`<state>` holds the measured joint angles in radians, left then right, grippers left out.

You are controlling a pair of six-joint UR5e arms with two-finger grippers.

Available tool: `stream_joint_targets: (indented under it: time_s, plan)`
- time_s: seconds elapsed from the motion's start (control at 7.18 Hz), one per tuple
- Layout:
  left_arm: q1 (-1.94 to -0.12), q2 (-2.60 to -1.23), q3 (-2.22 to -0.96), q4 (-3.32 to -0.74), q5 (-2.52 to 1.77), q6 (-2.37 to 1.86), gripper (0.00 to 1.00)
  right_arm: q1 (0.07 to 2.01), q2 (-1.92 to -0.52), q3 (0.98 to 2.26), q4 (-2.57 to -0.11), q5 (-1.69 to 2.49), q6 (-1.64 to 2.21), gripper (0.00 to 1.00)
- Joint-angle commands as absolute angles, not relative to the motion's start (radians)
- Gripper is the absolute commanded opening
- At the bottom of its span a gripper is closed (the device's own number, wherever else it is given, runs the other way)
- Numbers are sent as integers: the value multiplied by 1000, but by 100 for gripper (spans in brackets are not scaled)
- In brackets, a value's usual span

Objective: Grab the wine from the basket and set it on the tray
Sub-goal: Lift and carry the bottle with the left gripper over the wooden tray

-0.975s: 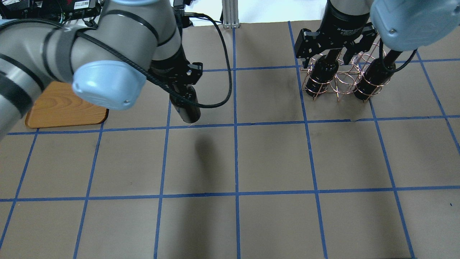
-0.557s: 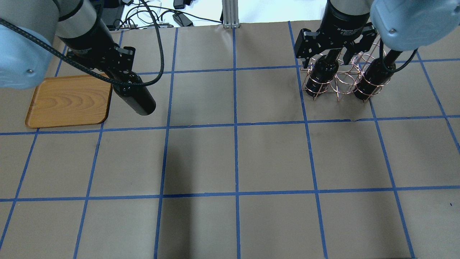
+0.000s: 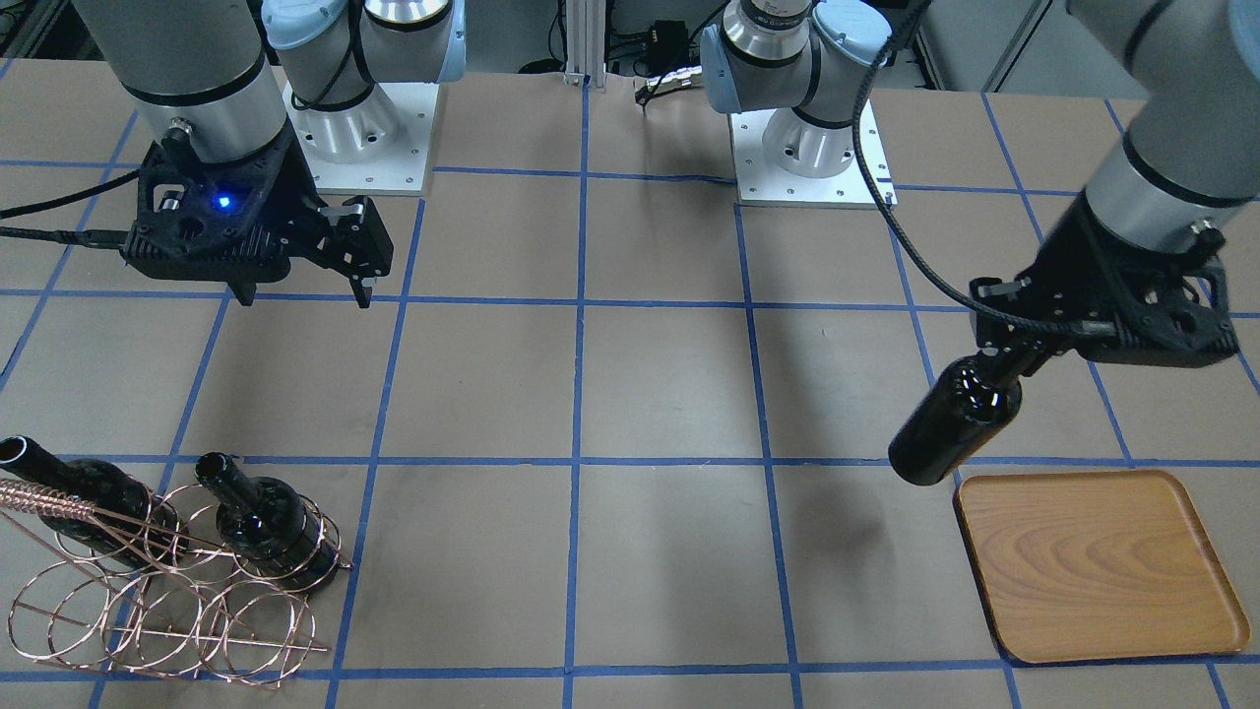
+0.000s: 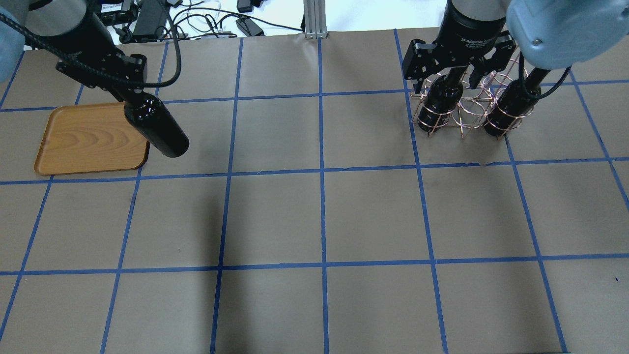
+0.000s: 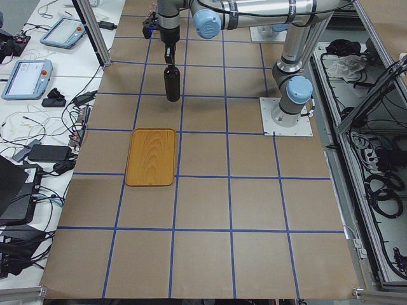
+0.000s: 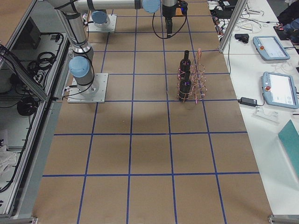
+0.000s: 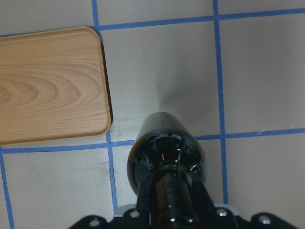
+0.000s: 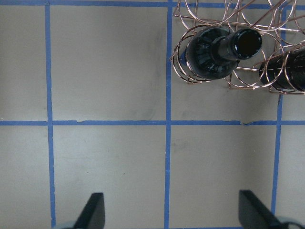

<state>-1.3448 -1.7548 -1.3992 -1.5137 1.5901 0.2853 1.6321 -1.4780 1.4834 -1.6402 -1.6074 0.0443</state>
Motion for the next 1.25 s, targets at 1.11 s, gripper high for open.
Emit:
stream_joint_targets:
  time_s: [1.11]
  plan:
    - [-1132, -2014, -1233, -1479, 1588, 465, 0, 1632, -1477, 1483, -1664, -1608, 48, 100]
